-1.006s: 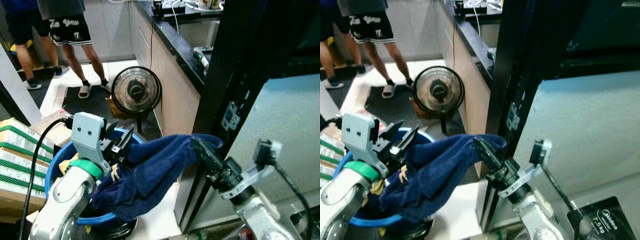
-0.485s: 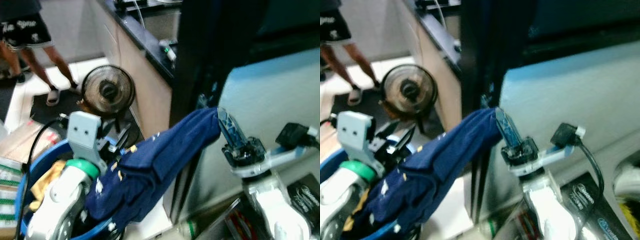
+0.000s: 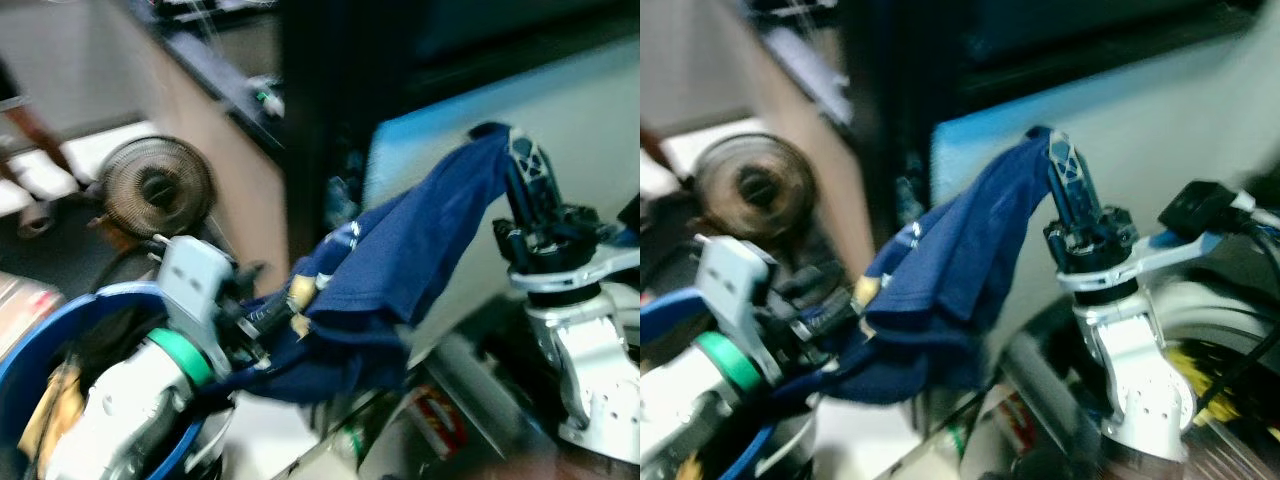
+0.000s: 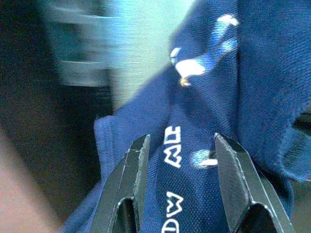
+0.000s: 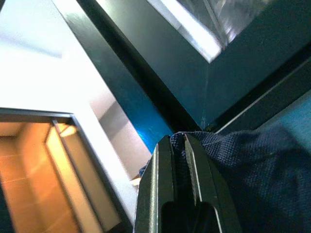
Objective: Clothes washing
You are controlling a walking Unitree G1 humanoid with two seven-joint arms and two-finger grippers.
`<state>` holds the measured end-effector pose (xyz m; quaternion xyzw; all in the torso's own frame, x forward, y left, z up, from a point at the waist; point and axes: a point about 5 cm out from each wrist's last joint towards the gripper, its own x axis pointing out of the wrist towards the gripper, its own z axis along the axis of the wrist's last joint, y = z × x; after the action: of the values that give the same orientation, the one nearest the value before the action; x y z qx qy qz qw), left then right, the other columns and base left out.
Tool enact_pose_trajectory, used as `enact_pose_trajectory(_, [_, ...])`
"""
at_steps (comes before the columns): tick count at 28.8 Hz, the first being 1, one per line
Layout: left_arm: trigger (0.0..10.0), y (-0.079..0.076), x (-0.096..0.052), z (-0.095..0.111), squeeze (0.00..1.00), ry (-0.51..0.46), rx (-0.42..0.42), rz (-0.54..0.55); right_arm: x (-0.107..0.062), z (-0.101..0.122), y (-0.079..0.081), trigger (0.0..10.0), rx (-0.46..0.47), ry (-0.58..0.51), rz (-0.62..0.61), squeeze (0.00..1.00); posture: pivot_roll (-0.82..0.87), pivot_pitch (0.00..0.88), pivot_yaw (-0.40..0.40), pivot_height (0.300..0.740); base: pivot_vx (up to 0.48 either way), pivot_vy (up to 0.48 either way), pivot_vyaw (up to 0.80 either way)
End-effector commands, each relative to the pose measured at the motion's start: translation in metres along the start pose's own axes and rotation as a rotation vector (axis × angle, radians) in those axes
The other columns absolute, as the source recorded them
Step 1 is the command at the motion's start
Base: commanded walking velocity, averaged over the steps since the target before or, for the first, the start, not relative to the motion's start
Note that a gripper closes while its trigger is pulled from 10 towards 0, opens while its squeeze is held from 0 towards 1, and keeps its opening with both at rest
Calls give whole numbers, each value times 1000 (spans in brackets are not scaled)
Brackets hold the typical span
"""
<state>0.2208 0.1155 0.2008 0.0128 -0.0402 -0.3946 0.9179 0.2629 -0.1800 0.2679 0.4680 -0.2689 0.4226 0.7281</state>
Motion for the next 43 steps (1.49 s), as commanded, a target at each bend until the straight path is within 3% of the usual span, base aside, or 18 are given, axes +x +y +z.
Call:
enact_pose_trajectory(1, [10000, 0, -1, -6, 0, 40, -17, -6, 0, -3, 4, 10000, 5, 8, 15, 0, 173, 2, 62, 740, 0, 0, -800])
enact_pose_trajectory(5, [10000, 8, 1, -8, 0, 52, 37, 45, 1, -10, 3, 10000, 28, 28, 6, 0, 171, 5, 65, 740, 0, 0, -800])
enact_pose_trajectory(24, [10000, 9, 0, 4, 0, -13, 5, 38, 5, -4, 5, 10000, 39, -6, 25, 0, 172, 7, 65, 740, 0, 0, -800])
enact_pose_trajectory(25, [10000, 18, 1, 11, 0, -59, 15, 106, 15, 1, 5, 10000, -12, -28, 6, 0, 171, 8, 64, 740, 0, 0, 0])
enact_pose_trajectory(26, [10000, 18, 1, 11, 0, -59, 15, 106, 15, 1, 5, 10000, -12, -28, 6, 0, 171, 8, 64, 740, 0, 0, 0])
enact_pose_trajectory(28, [10000, 40, 2, 23, 0, -143, 38, 272, 44, 11, 4, 10000, -158, -52, -51, 0, 160, 6, 64, 740, 0, 0, 0])
enact_pose_trajectory(30, [10000, 53, 1, 29, 0, -182, 59, 369, 65, 16, 9, 10000, -252, -58, -53, 0, 160, 6, 64, 740, 0, 0, 0])
enact_pose_trajectory(33, [10000, 57, 0, 32, 0, -199, 73, 406, 77, 18, 13, 10000, -277, -65, -35, 0, 158, 4, 62, 740, 0, 0, -533])
enact_pose_trajectory(35, [10000, 70, -5, 42, 0, -254, 92, 528, 109, 20, 28, 10000, -336, -70, 24, 0, 157, 0, 48, 740, 0, 0, -800])
enact_pose_trajectory(36, [10000, 70, -5, 42, 0, -254, 92, 528, 109, 20, 28, 10000, -336, -70, 24, 0, 157, 0, 48, 740, 0, 0, -800])
enact_pose_trajectory(37, [10000, 75, -8, 46, 0, -273, 99, 573, 123, 19, 31, 10000, -384, -53, 22, 0, 157, 0, 48, 740, 0, 0, -800])
enact_pose_trajectory(38, [10000, 75, -8, 46, 0, -273, 99, 573, 123, 19, 31, 10000, -384, -53, 22, 0, 157, 0, 48, 740, 0, 0, -800])
enact_pose_trajectory(43, [10000, 83, -13, 52, 0, -289, 104, 659, 154, 18, 32, 10000, -512, -9, -19, 0, 166, 0, 32, 740, 0, 0, -800])
